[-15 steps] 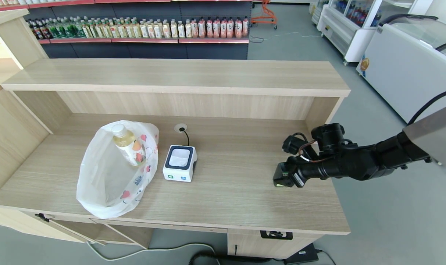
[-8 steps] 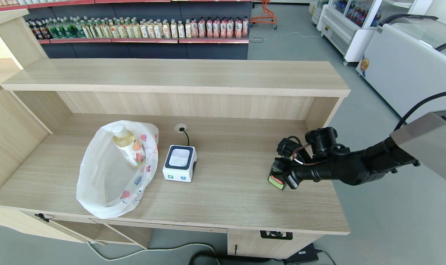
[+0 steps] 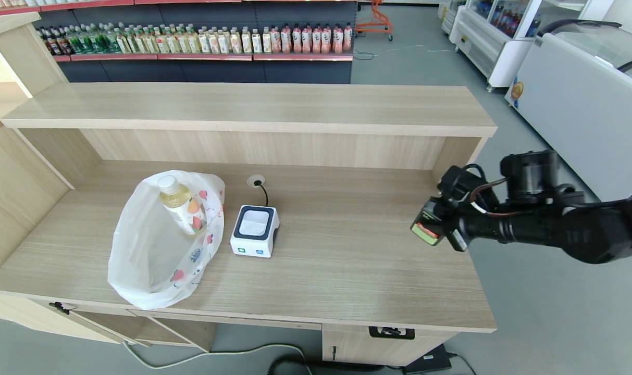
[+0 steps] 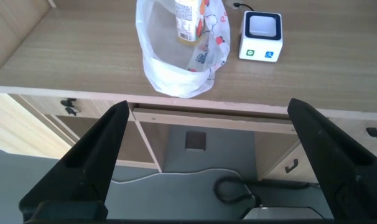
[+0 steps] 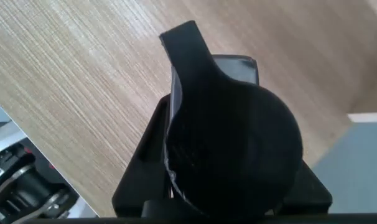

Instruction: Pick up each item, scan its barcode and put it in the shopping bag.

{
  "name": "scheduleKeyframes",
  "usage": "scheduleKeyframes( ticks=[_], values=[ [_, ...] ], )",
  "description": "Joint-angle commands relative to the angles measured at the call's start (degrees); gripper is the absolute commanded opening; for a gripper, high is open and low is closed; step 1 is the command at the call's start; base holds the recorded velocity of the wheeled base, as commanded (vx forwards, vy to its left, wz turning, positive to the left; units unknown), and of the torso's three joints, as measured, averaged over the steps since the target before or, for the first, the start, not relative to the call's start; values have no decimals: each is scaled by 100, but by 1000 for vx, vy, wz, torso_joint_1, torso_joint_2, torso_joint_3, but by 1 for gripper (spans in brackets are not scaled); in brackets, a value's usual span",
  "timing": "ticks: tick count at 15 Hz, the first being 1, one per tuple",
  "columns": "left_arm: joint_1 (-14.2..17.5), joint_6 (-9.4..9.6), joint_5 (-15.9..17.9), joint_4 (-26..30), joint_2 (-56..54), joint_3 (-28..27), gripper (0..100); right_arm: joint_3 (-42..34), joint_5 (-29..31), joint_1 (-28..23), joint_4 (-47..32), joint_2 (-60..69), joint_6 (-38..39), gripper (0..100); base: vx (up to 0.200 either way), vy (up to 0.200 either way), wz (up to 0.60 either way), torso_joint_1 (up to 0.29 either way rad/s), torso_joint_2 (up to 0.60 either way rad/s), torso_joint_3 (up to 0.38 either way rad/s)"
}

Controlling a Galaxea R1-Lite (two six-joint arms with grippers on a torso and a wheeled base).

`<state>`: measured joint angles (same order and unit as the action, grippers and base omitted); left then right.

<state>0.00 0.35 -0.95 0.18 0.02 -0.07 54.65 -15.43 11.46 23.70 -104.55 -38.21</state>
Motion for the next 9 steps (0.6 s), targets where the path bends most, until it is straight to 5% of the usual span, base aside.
scheduleKeyframes(
  ticks=[1, 6, 8, 9],
  values=[
    [0, 0, -2, -1, -2, -1, 100, -1088, -171, -830, 56, 1885, -1637, 0, 0, 0, 0, 0, 0, 0],
    [0, 0, -2, -1, -2, -1, 100, -1018, -3563, -1489, -102, 2017, -6410, 0, 0, 0, 0, 0, 0, 0],
    [0, 0, -2, -1, -2, -1, 100, -1123, -4644, -663, -902, 1885, -9187, 0, 0, 0, 0, 0, 0, 0],
    [0, 0, -2, -1, -2, -1, 100, -1141, -4776, -469, -1227, 1841, -9679, 0, 0, 0, 0, 0, 0, 0]
  ],
)
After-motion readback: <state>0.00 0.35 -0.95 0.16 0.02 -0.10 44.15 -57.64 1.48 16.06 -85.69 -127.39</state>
